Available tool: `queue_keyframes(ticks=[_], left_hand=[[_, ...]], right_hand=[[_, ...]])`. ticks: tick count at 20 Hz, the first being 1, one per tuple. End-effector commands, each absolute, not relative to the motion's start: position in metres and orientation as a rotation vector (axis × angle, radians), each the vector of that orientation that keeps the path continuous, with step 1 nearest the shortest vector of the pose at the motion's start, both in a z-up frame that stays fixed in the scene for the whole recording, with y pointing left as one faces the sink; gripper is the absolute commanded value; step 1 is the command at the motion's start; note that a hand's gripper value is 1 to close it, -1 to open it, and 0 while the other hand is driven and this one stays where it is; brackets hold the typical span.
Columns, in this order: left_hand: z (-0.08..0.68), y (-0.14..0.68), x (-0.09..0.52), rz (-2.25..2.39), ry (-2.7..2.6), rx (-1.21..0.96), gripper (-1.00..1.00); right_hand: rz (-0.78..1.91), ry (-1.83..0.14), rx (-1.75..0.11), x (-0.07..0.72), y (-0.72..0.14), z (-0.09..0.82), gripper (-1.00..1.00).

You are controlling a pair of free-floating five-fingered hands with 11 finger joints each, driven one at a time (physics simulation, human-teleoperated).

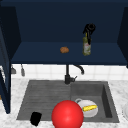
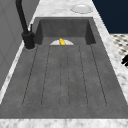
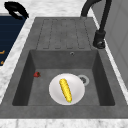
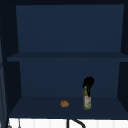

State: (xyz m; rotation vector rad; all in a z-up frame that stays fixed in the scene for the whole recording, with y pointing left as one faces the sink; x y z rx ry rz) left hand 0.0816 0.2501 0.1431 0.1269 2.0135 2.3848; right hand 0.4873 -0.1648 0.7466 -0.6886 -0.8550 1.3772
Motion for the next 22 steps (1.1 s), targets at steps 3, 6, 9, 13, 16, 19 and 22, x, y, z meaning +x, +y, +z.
queue_keyframes(ticks=[3,6,9,13,16,19,22], left_hand=[[0.143,0.25,0.082,2.385,2.014,0.127,0.0],[0.143,0.25,0.082,2.385,2.014,0.127,0.0],[0.143,0.25,0.082,2.385,2.014,0.127,0.0],[0.143,0.25,0.082,2.385,2.014,0.127,0.0],[0.143,0.25,0.082,2.385,2.014,0.127,0.0],[0.143,0.25,0.082,2.385,2.014,0.127,0.0],[0.143,0.25,0.082,2.385,2.014,0.127,0.0]], right_hand=[[1.423,-0.816,-0.701,0.489,-0.151,0.739,-1.0],[1.426,-0.825,-0.711,0.492,-0.147,0.735,-1.0],[1.436,-0.837,-0.712,0.494,-0.145,0.731,-1.0],[1.449,-0.877,-0.731,0.501,-0.141,0.728,1.0],[1.437,-0.908,-0.753,0.496,-0.139,0.728,1.0],[1.414,-0.938,-0.754,0.488,-0.139,0.728,1.0],[1.401,-0.941,-0.746,0.484,-0.138,0.725,1.0]])
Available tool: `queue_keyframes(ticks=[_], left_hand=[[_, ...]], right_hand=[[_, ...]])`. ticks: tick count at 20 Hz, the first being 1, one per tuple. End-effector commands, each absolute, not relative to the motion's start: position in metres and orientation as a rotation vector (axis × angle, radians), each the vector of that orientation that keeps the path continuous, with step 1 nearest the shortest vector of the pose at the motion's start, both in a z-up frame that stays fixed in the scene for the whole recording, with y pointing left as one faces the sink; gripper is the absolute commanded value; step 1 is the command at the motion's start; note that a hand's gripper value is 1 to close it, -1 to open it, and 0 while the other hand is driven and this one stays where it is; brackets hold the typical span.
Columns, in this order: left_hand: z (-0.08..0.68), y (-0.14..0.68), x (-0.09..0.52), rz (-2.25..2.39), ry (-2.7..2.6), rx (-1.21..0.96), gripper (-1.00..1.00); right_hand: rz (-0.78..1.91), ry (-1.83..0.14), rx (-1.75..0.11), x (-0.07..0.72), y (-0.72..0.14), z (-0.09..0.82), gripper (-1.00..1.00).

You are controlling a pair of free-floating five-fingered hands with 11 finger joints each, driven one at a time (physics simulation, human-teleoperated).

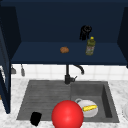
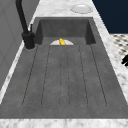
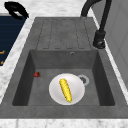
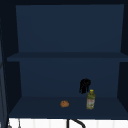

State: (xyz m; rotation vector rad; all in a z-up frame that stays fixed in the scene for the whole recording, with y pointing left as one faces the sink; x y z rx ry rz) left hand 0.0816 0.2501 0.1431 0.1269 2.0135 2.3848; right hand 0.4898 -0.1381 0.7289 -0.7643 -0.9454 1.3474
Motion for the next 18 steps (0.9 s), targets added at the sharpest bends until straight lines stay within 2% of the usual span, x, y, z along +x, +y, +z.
queue_keyframes(ticks=[1,4,5,12,18], left_hand=[[0.143,0.25,0.082,2.385,2.014,0.127,0.0],[0.143,0.25,0.082,2.385,2.014,0.127,0.0],[0.143,0.25,0.082,2.385,2.014,0.127,0.0],[0.143,0.25,0.082,2.385,2.014,0.127,0.0],[0.143,0.25,0.082,2.385,2.014,0.127,0.0]], right_hand=[[1.397,-0.945,-0.746,0.481,-0.138,0.724,1.0],[1.385,-0.941,-0.753,0.481,-0.138,0.72,1.0],[1.38,-0.939,-0.75,0.482,-0.138,0.721,-1.0],[1.432,-0.792,-0.633,0.504,-0.137,0.726,-1.0],[1.435,-0.807,-0.63,0.504,-0.129,0.716,-1.0]])
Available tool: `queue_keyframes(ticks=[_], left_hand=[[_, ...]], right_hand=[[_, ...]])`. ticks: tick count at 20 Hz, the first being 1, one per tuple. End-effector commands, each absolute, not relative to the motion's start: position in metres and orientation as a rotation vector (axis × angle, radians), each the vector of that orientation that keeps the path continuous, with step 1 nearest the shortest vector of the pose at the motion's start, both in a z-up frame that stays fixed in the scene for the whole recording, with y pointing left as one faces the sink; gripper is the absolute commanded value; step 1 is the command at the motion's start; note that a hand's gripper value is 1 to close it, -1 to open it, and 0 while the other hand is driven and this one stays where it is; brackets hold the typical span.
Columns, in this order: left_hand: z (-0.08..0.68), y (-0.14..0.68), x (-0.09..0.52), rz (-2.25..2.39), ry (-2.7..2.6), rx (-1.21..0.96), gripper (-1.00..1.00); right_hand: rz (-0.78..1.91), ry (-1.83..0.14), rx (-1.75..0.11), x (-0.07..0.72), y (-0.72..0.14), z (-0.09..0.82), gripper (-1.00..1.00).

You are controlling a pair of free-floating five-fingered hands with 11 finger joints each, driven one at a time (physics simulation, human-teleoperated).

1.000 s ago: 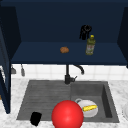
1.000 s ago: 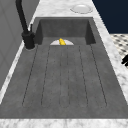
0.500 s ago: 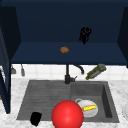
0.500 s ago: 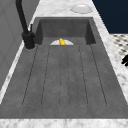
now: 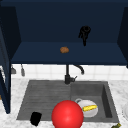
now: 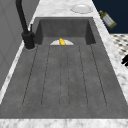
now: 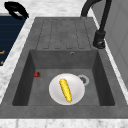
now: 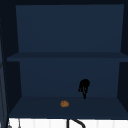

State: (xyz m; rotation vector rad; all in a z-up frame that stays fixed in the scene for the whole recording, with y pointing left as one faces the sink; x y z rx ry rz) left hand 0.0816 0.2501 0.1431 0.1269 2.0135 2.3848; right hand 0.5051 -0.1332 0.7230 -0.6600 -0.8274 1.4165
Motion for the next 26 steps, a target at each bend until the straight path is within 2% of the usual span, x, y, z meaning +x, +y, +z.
queue_keyframes(ticks=[1,20,22,23,26], left_hand=[[0.143,0.25,0.082,2.385,2.014,0.127,0.0],[0.143,0.25,0.082,2.385,2.014,0.127,0.0],[0.143,0.25,0.082,2.385,2.014,0.127,0.0],[0.143,0.25,0.082,2.385,2.014,0.127,0.0],[0.143,0.25,0.082,2.385,2.014,0.127,0.0]], right_hand=[[1.424,-0.801,-0.636,0.501,-0.128,0.712,-1.0],[1.411,-0.864,-0.707,0.362,-0.137,0.69,-1.0],[1.36,-0.865,-0.751,0.364,-0.14,0.69,-1.0],[1.453,-0.829,-0.675,0.382,-0.134,0.688,-1.0],[1.436,-0.806,-0.671,0.368,-0.136,0.687,-1.0]])
